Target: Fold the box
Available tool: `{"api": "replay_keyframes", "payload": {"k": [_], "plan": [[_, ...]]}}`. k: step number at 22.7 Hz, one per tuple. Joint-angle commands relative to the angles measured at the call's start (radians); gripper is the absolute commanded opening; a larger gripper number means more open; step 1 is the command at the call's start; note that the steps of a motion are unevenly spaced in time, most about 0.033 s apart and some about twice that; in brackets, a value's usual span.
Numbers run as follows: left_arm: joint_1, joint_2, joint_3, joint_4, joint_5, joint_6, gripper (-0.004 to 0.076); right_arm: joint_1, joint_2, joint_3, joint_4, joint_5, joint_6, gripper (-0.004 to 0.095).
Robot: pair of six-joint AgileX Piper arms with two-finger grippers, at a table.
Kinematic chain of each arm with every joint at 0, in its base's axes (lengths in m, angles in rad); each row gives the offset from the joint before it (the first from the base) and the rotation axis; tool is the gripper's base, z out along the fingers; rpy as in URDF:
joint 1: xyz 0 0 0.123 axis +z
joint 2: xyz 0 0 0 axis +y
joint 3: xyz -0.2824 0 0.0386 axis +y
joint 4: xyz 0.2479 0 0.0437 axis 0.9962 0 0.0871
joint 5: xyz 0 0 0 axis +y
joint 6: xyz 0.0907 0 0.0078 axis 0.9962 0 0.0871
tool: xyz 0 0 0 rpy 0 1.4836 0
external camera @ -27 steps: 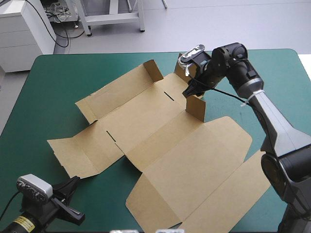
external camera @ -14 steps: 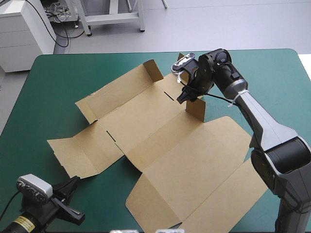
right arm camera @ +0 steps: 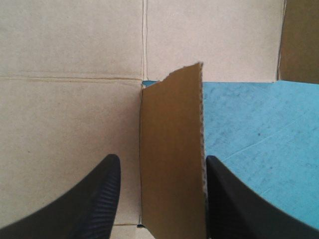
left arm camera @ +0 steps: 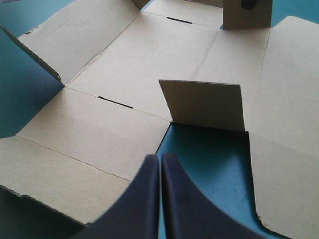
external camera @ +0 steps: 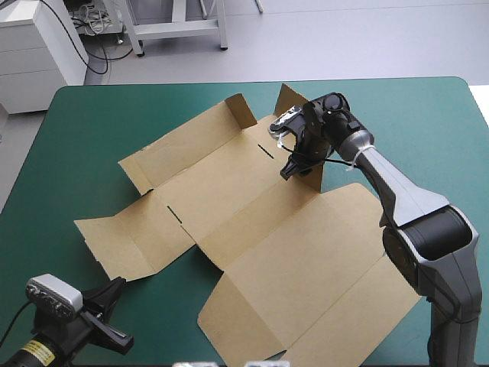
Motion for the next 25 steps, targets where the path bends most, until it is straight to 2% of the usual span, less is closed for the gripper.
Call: {"api": "replay_keyframes", "payload": {"k": [1,10,13,14,16,20,24,25], "plan": [[-0.003,0.013,-0.024,-0.018,-0.075,-0.003,-0.0008,-0.002,-0.049,-0.024,-0.017,-0.020,-0.013,0.0417],[-0.003,0.013,-0.024,-0.018,-0.075,-0.003,-0.0008,-0.002,-0.015,-0.029,-0.028,-0.022,-0.013,0.0271],[-0.003,0.013,-0.024,-0.018,-0.075,-0.003,-0.0008,-0.002,0.001,-0.061,-0.024,-0.022,-0.013,0.0129],[-0.003,0.013,-0.024,-0.018,-0.075,-0.003,-0.0008,-0.002,0.001,-0.084,-0.022,-0.029,-0.020,0.0050],[-0.003,0.013,-0.024,-0.018,-0.075,-0.003,-0.0008,-0.002,0.001,-0.132,-0.022,-0.031,-0.023,-0.0021],[-0.003,0.013,-0.024,-0.018,-0.075,-0.003,-0.0008,-0.002,0.001,-0.162,-0.022,-0.022,-0.032,-0.0022],[-0.003,0.013,-0.024,-0.018,-0.075,-0.003,-0.0008,-0.002,0.001,-0.162,0.057,-0.022,-0.206,-0.0022],[-0.003,0.013,-0.024,-0.018,-0.075,-0.003,-0.0008,-0.001,0.001,-0.162,0.117,-0.022,-0.304,-0.0022]]}}
